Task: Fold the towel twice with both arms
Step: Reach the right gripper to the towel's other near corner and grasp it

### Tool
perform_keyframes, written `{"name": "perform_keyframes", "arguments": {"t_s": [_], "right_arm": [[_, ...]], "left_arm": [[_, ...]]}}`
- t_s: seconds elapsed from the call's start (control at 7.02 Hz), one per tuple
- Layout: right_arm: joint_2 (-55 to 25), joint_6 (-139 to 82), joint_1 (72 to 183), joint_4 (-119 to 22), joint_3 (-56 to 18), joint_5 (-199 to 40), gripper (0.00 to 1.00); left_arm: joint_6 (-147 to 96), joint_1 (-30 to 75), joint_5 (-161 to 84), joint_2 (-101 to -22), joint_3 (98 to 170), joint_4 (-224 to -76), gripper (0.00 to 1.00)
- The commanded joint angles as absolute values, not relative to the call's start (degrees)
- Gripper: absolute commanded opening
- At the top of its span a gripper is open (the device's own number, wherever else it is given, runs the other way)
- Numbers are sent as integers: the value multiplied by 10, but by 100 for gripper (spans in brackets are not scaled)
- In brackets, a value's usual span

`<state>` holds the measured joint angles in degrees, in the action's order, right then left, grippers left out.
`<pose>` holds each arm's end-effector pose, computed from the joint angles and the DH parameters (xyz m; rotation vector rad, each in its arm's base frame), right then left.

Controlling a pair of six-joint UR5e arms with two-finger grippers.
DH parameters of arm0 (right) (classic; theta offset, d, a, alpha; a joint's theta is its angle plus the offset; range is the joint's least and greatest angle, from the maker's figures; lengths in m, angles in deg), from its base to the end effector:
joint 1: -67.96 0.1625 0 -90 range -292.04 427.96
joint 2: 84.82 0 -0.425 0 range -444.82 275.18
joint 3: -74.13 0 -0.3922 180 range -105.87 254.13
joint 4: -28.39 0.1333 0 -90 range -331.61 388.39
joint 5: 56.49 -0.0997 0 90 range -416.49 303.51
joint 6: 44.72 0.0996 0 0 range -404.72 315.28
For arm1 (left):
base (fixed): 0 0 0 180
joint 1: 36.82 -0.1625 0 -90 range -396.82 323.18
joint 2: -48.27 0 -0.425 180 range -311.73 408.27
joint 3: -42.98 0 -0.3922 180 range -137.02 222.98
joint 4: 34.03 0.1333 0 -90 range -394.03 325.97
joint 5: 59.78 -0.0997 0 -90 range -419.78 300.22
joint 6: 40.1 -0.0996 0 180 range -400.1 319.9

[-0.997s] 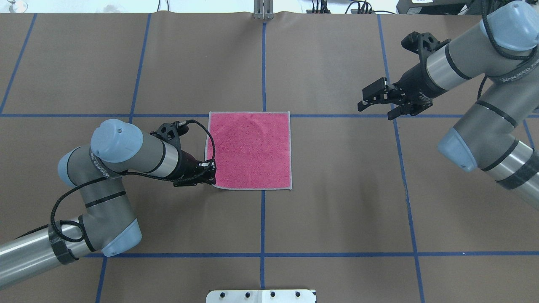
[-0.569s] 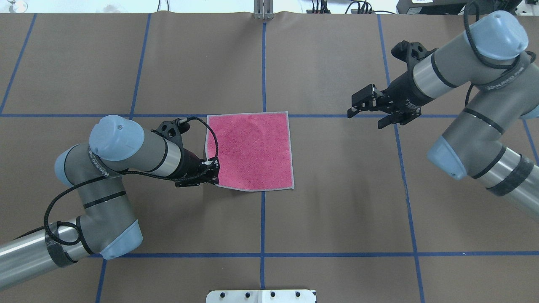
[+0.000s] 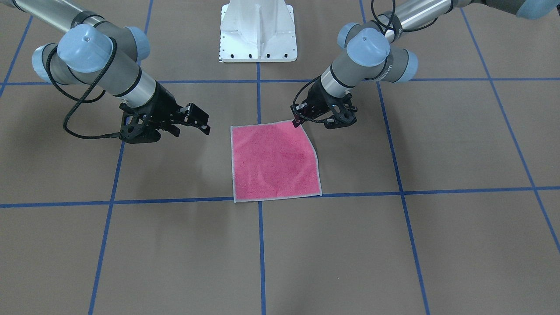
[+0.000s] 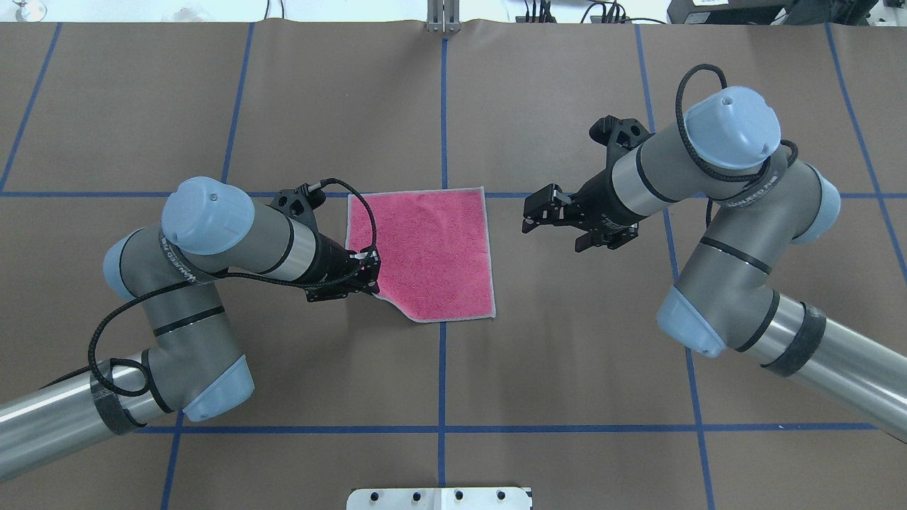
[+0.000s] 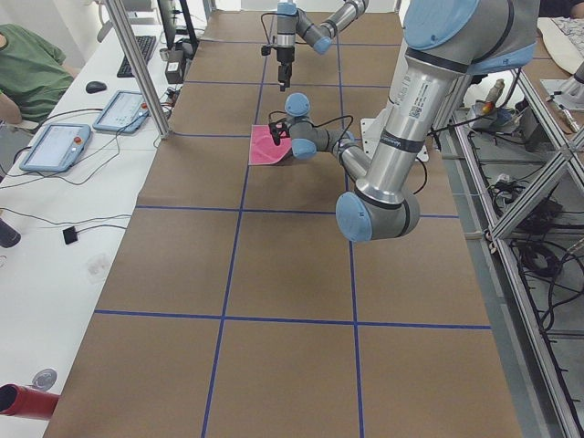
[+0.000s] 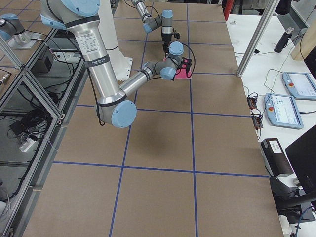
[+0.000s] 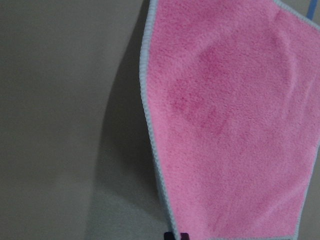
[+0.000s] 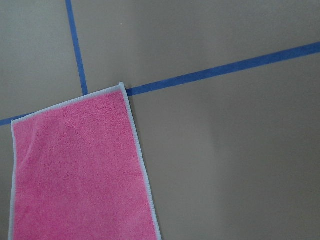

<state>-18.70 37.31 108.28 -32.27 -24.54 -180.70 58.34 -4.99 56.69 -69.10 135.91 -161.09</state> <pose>-0.4244 -0.4616 0.2910 -0.0619 -1.1707 0.1763 0.5093 -0.4208 0.2844 -0.1652 1.2148 -0.3419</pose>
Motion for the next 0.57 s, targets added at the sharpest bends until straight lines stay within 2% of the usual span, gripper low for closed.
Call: {"name": "perform_keyframes", "arguments": {"t_s": [0.0,0.43], "right_arm": [[-189,375,1059,-323,-246,-1774,99],[-206,423,1035,-311,-229,-1743,99]], "left_arm": [[588,-26,567,-693,1329,-1611,0],[586,-21,568,-693,1323,-1611,0]]}}
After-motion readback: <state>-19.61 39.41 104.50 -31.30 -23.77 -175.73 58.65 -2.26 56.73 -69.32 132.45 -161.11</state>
